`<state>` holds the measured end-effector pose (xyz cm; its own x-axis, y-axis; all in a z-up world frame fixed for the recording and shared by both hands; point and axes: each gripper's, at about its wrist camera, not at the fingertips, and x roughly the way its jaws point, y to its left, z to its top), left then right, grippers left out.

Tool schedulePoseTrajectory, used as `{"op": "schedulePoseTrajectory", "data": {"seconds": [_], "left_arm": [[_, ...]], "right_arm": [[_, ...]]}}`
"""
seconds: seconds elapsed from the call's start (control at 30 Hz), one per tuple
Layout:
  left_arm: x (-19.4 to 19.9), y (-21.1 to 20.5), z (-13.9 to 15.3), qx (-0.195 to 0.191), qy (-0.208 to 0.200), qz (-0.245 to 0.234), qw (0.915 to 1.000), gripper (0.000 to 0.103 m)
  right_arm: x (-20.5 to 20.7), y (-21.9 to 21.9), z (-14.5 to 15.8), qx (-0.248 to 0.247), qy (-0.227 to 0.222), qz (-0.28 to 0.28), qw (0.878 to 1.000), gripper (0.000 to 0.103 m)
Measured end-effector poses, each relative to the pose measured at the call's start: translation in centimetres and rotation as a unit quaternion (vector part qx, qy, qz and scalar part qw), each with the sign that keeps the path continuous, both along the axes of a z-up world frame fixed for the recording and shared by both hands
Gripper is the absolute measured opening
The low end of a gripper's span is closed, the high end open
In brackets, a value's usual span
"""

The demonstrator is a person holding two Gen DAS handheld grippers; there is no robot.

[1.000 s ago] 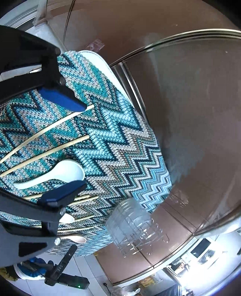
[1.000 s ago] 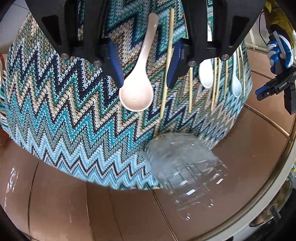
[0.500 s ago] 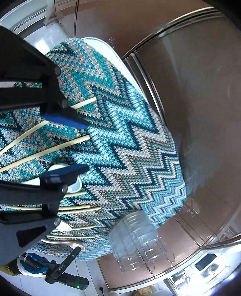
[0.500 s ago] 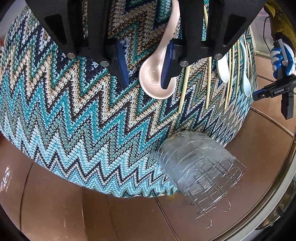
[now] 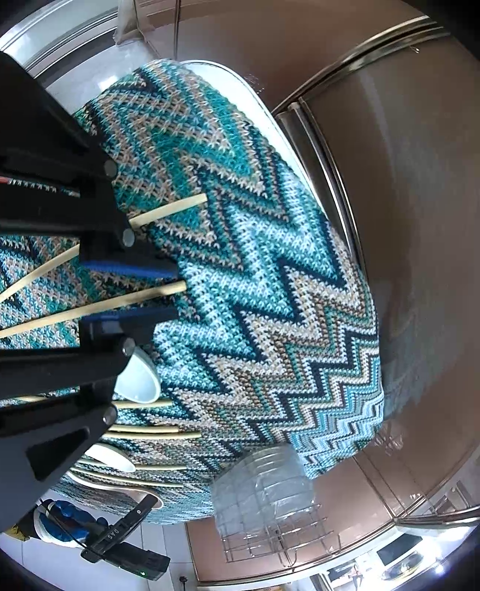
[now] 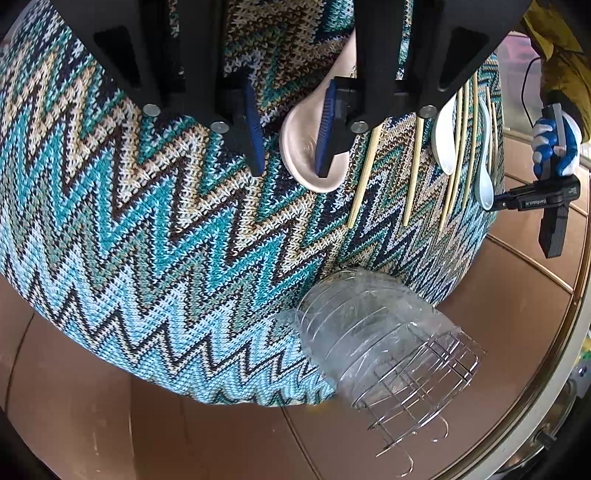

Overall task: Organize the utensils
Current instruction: 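Grasp a white ceramic spoon with the right tool while the left tool grasps a bamboo chopstick, then lift the spoon with the right tool into the wire holder while the left tool drops its chopstick in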

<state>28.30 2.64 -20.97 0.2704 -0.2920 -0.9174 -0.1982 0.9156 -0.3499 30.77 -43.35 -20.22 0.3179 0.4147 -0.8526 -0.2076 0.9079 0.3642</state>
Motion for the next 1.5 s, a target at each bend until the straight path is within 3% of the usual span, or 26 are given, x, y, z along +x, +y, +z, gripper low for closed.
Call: {"op": "schedulePoseTrajectory", "data": {"seconds": [0.1, 0.37, 0.77, 1.13, 1.5], "left_arm": [[0.0, 0.1, -0.1, -0.002, 0.003, 0.009, 1.0000, 0.010], [-0.3, 0.6, 0.2, -0.014, -0.004, 0.032, 0.9994, 0.006], [-2.2, 0.8, 4.9, -0.013, -0.101, 0.021, 0.9945, 0.005], [-6.0, 2.3, 11.2, -0.045, -0.206, 0.000, 0.9775, 0.005], [-8.7, 3.8, 15.3, -0.054, -0.262, 0.002, 0.9635, 0.005]], "right_arm": [[0.3, 0.2, -0.1, -0.003, -0.001, 0.009, 1.000, 0.013], [0.6, 0.8, 0.2, -0.028, -0.020, 0.025, 0.999, 0.010], [-3.4, 0.4, 5.0, -0.063, -0.080, -0.003, 0.995, 0.007], [-8.7, 1.0, 10.4, -0.107, -0.140, -0.022, 0.984, 0.007], [-11.3, 3.3, 14.1, -0.123, -0.185, -0.030, 0.974, 0.007]]}}
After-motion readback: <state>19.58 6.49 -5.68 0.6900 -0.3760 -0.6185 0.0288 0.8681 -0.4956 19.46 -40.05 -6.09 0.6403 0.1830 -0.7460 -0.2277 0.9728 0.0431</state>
